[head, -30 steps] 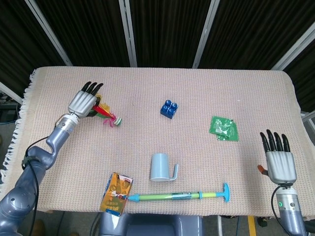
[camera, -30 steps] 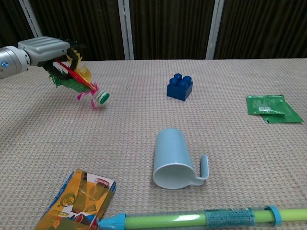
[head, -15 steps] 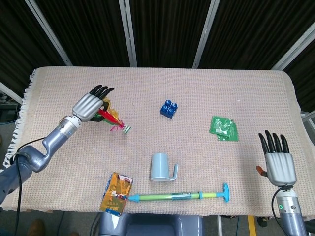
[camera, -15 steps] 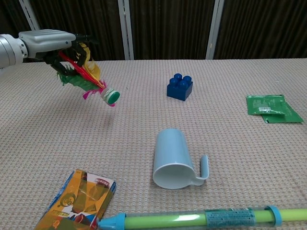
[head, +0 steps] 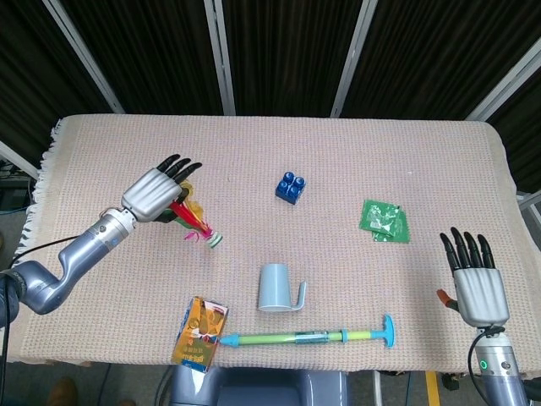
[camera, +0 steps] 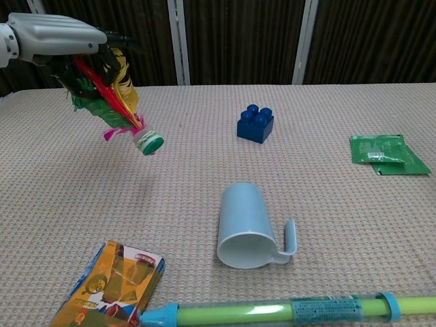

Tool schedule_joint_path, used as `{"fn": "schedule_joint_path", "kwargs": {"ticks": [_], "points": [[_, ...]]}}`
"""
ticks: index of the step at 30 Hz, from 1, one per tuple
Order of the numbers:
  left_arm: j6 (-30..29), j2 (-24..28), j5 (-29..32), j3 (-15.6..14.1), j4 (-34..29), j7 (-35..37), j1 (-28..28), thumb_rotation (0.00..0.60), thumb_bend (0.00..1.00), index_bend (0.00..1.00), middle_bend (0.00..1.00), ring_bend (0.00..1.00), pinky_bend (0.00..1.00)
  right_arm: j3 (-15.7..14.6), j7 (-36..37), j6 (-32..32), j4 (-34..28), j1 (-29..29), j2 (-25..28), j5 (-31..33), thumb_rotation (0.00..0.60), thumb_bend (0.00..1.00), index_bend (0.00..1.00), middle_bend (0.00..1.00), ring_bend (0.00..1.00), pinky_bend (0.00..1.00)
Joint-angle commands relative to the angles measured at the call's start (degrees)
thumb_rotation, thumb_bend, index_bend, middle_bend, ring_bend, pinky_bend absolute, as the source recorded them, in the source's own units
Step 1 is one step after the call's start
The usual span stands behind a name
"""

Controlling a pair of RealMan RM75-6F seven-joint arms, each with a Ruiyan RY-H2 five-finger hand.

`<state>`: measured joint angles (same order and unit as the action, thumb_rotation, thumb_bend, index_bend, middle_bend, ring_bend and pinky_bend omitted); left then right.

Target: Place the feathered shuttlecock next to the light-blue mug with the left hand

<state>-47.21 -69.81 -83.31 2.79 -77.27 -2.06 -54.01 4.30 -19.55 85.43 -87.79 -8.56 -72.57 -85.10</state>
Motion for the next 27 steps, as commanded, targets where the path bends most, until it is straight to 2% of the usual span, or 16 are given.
{"fn": "schedule_joint_path", "kwargs": {"ticks": [1, 7, 13, 19, 27], "points": [[2.10, 2.24, 3.88, 0.75, -6.39, -7.76, -0.10, 0.566, 0.47, 0.69, 0.01, 0.00, 0.00, -0.31, 0.61, 1.11, -0.40, 0.47, 0.39, -1.10, 0.600, 0.01, 0.00, 0.00, 0.00, 0.00], [5.39, 3.36, 9.67, -1.04, -11.30, -20.03, -0.17, 0.565, 0.47, 0.69, 0.01, 0.00, 0.00, -0.70, 2.20, 3.26, -1.08, 1.48, 1.39, -3.01, 0.600, 0.01, 0.00, 0.00, 0.00, 0.00], [7.20, 4.11, 18.61, -2.06, -17.33, -32.96, -2.40, 0.573, 0.47, 0.70, 0.01, 0.00, 0.00, -0.97, 3.56, 4.68, -1.49, 2.24, 2.13, -4.43, 0.600, 0.01, 0.00, 0.00, 0.00, 0.00], [8.14, 2.94, 29.56, -3.13, -22.62, -40.75, -6.34, 0.581, 0.46, 0.70, 0.01, 0.00, 0.00, -0.81, 4.92, 5.37, -1.76, 2.54, 2.78, -5.27, 0.600, 0.01, 0.00, 0.00, 0.00, 0.00], [4.54, -0.81, 39.87, -6.28, -24.46, -48.83, -11.04, 0.595, 0.46, 0.69, 0.01, 0.00, 0.00, -0.80, 6.68, 5.96, -1.71, 2.88, 3.41, -6.20, 0.600, 0.01, 0.00, 0.00, 0.00, 0.00]]}}
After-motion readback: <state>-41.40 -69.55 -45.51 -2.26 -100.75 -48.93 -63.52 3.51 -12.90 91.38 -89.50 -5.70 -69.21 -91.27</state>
